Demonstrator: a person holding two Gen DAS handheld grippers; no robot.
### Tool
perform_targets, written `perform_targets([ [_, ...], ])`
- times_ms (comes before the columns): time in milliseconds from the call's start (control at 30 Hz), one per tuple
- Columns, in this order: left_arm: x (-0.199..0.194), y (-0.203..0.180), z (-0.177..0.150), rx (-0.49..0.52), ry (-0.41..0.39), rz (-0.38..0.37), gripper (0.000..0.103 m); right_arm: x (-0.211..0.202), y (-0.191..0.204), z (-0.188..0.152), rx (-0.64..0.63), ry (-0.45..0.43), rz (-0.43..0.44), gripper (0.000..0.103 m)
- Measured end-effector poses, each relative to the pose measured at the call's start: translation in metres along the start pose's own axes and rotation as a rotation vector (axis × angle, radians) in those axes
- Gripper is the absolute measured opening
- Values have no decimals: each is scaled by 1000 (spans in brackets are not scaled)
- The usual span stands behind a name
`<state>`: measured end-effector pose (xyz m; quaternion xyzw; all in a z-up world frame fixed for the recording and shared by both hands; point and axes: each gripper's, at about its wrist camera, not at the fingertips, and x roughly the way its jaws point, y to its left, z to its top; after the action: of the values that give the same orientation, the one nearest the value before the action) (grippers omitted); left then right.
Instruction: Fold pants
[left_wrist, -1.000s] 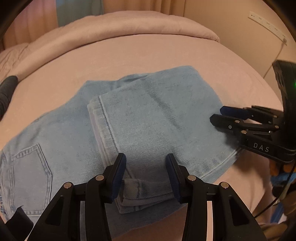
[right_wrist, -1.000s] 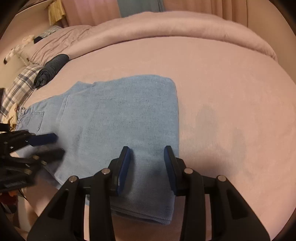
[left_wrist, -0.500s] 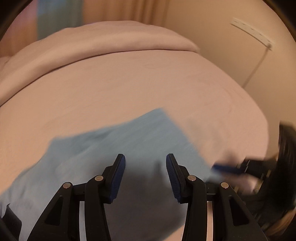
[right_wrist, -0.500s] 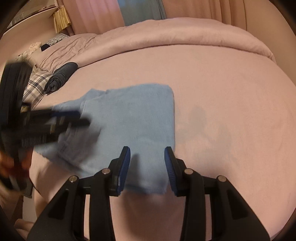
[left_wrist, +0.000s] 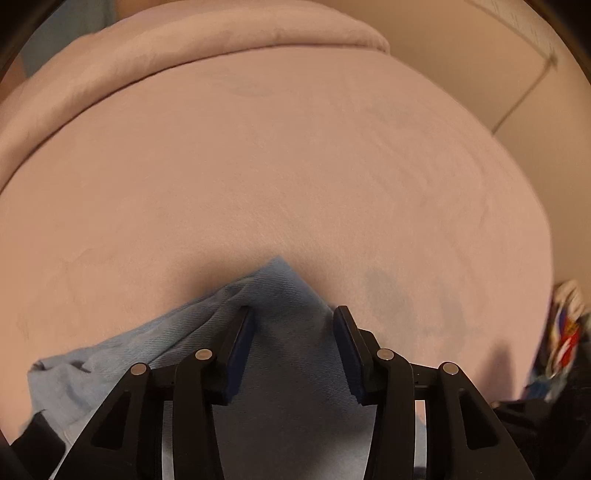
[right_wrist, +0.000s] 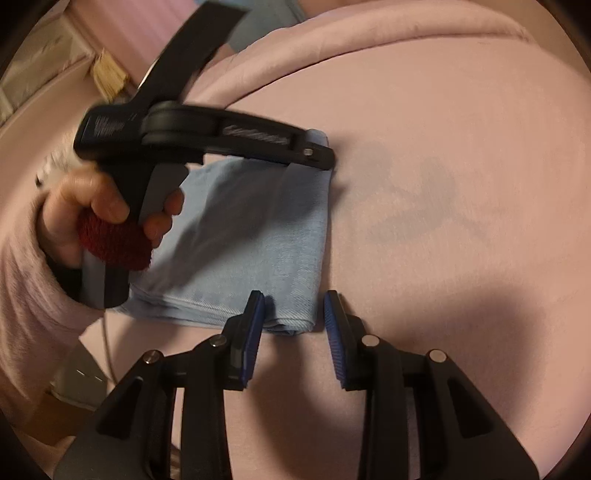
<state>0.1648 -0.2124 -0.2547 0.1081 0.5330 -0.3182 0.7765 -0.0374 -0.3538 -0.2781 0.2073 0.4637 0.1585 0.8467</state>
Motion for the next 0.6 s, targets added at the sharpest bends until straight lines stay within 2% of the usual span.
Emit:
perform_targets([
  [67,-4,1,5,-4,-21,22,46,-1,-3,-1,35,6,38,35],
  [167,9,-9,8,45,23,90,46,2,-6,-5,64,17,59,32],
  [233,16,-16,10,68,16,124,44,3,-9,-7,83,19,49,21],
  [300,20,-19,11,78,3,142,44,2,-11,-7,112,11,59,16],
  [433,21,-14,13,33,-19,109,44,5,2,-11,52,28,4,14],
  [500,13,-9,10,35,-44,100,45,3,-3,-10,50,37,10,15],
  [600,-6,2,3,-31,-97,80,45,-3,0,-13,50,38,3,17],
])
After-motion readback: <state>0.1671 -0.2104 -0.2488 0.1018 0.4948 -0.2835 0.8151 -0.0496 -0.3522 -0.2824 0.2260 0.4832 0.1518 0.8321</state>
